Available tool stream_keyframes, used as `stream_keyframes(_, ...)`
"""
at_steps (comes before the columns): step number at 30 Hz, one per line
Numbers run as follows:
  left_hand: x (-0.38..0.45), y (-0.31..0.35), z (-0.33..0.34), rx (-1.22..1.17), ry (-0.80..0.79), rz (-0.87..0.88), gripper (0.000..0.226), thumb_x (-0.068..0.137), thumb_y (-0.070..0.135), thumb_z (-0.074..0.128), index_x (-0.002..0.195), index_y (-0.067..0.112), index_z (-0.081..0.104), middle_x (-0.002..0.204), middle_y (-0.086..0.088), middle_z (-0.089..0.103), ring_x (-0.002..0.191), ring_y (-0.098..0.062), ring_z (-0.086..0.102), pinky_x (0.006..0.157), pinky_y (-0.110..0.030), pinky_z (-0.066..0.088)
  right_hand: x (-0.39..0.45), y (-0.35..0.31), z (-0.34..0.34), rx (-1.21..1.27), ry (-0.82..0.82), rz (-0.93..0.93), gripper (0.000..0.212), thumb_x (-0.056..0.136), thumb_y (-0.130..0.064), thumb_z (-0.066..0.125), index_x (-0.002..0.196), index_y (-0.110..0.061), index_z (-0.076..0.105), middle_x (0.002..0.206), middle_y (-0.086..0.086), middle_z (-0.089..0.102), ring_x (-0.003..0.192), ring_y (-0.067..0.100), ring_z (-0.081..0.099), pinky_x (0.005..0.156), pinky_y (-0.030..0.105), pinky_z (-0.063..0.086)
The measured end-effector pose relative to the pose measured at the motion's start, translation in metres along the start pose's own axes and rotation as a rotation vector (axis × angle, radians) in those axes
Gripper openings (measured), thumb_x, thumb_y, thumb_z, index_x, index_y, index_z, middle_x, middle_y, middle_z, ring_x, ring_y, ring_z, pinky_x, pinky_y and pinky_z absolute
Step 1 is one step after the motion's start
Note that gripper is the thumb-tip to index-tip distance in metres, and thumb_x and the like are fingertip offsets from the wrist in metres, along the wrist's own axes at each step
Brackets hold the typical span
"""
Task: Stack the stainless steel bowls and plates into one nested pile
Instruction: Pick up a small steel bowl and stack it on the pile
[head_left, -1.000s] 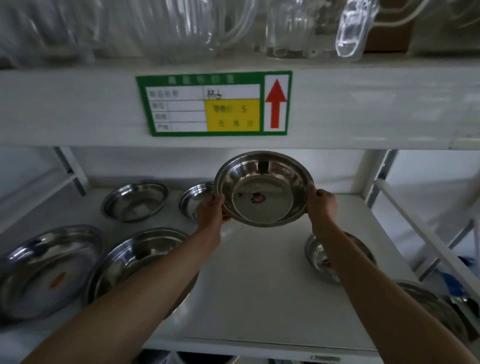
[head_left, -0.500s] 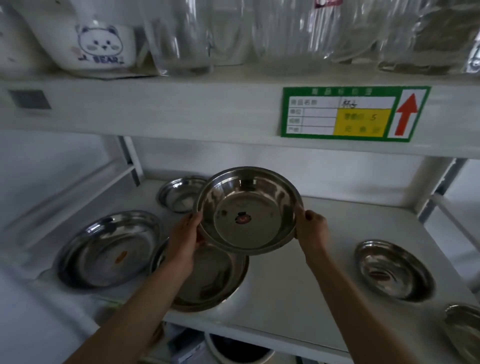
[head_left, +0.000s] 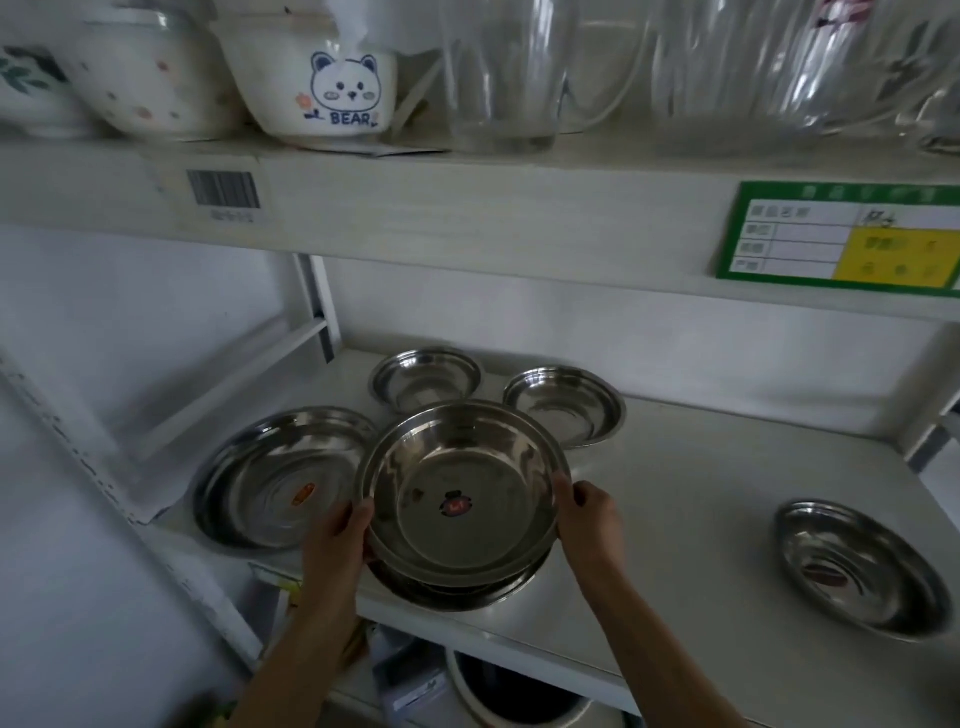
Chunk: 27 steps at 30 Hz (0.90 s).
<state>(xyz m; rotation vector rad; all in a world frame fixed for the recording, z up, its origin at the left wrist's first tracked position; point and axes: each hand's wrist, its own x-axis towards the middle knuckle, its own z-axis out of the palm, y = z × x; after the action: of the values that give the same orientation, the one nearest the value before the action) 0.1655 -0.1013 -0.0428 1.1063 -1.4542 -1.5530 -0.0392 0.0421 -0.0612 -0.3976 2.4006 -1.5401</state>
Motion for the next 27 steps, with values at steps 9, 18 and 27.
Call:
stream_keyframes(9, -0.005, -0.019, -0.005, 0.087, 0.128, 0.045, 0.034, 0.092, 0.01, 0.057, 0.059, 0.014, 0.052, 0.056, -0.004, 0.047, 0.055, -0.017, 0.043, 0.057, -0.027, 0.036, -0.011, 0.011, 0.02, -0.025, 0.064, 0.05, 0.043, 0.095, -0.04, 0.055, 0.068, -0.007, 0.052, 0.059, 0.003, 0.051, 0.053, 0.019, 0.046, 0.053, 0.03, 0.036)
stream_keyframes(18, -0.004, -0.033, -0.003, 0.077, 0.225, 0.088, 0.019, 0.089, 0.013, 0.062, 0.07, 0.016, 0.064, 0.06, -0.003, 0.059, 0.056, -0.017, 0.054, 0.057, -0.025, 0.043, -0.014, 0.018, 0.029, -0.003, 0.152, 0.085, 0.026, 0.094, -0.032, 0.061, 0.087, -0.007, 0.063, 0.073, 0.003, 0.061, 0.066, 0.02, 0.054, 0.056, 0.029, 0.037)
stream_keyframes(27, 0.001, -0.051, -0.002, 0.062, 0.266, 0.085, 0.016, 0.085, 0.011, 0.067, 0.1, 0.016, 0.069, 0.081, -0.014, 0.068, 0.067, -0.021, 0.062, 0.065, -0.034, 0.056, -0.012, 0.021, 0.036, 0.089, 0.214, 0.083, 0.021, 0.09, -0.028, 0.066, 0.089, -0.01, 0.056, 0.072, 0.002, 0.056, 0.071, 0.027, 0.056, 0.06, 0.031, 0.038)
